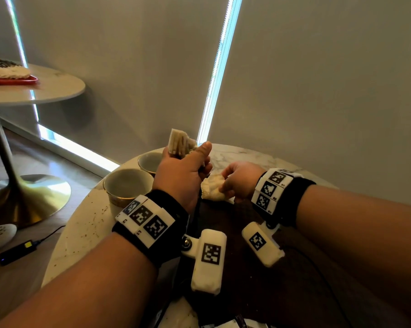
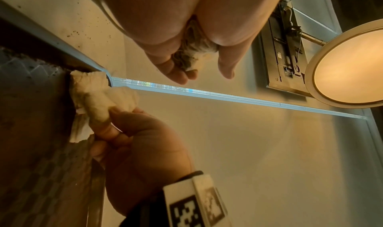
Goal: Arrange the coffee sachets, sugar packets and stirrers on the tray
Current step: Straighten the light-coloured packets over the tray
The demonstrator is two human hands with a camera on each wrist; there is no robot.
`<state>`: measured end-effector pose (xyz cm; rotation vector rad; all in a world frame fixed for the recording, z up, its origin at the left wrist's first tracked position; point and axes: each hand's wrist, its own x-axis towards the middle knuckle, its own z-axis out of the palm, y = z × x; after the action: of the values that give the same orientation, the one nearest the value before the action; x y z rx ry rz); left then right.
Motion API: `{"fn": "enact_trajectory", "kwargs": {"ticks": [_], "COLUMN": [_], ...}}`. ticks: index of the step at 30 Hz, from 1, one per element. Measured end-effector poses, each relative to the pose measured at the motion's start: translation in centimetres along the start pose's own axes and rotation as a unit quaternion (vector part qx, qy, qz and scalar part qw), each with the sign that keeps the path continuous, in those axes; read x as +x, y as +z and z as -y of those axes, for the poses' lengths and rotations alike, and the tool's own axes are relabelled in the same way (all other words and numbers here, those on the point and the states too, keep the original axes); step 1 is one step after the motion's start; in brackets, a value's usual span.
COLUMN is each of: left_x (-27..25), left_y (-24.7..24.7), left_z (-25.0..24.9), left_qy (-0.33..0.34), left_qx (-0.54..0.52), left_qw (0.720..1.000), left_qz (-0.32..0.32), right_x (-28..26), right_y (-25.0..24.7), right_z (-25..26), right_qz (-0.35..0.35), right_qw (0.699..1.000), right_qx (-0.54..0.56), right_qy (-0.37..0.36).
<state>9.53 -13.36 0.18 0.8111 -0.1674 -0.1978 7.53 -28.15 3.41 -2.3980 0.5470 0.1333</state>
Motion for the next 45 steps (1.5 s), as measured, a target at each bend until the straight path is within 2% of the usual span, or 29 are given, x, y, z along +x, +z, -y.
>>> {"fn": "enact_trajectory", "kwargs": {"ticks": [5, 11, 14, 17, 18, 20, 23, 26, 28, 35, 38, 42, 45], "left_x": [-0.2, -0.5, -0.6, -0.7, -0.8, -0.9, -1.0, -1.2, -1.3, -1.3, -1.4, -1.6, -1.4], "left_y": [0.0, 0.4, 0.5, 0.7, 0.7, 0.7, 0.7, 0.9, 1.0, 0.9, 1.1, 1.2, 1.1], "left_z": [-0.1, -0.4, -0.5, -0.6, -0.7, -0.8, -0.9, -0.9, -0.9, -0.9, -1.0, -1.2, -1.2], "left_qy": [-0.013, -0.014, -0.02, -0.024, -0.024, -0.028, -0.034, -0.04, -0.045, -0.057, -0.07, -0.09, -0.11], "left_qx": [-0.008, -0.017, -0.02, -0.022, -0.023, -0.027, -0.027, -0.034, -0.032, -0.04, -0.061, -0.104, -0.092], "left_qw": [1.0, 1.0, 1.0, 0.999, 0.999, 0.999, 0.999, 0.999, 0.998, 0.997, 0.995, 0.99, 0.989], "left_qz": [-0.001, -0.003, -0.005, -0.01, -0.011, -0.008, -0.007, -0.014, -0.02, -0.029, -0.021, -0.015, -0.029], "right_x": [1.4, 1.5, 0.7, -0.4, -0.9, -2.5, -4.1, -4.4, -4.2, -3.7, -4.0, -3.7, -3.2], "right_y": [0.9, 1.1, 0.6, -0.1, -0.3, -0.6, 0.0, 1.4, 2.3, 2.7, 2.0, 0.3, -1.2], "right_z": [0.8, 0.6, 0.8, 0.9, 0.9, 0.8, 1.0, 1.2, 1.3, 1.2, 1.0, 0.5, 0.2], "right_qz": [0.028, 0.02, -0.021, -0.094, -0.089, -0.035, 0.039, 0.105, 0.112, 0.102, 0.076, -0.023, -0.102], "right_qw": [0.999, 0.999, 0.999, 0.983, 0.979, 0.969, 0.931, 0.878, 0.863, 0.867, 0.89, 0.949, 0.968], "right_qx": [-0.031, -0.037, -0.043, -0.139, -0.149, -0.19, -0.31, -0.433, -0.466, -0.458, -0.412, -0.243, -0.08], "right_qy": [0.015, 0.014, 0.002, -0.078, -0.108, -0.156, -0.19, -0.173, -0.161, -0.165, -0.18, -0.202, -0.213]}}
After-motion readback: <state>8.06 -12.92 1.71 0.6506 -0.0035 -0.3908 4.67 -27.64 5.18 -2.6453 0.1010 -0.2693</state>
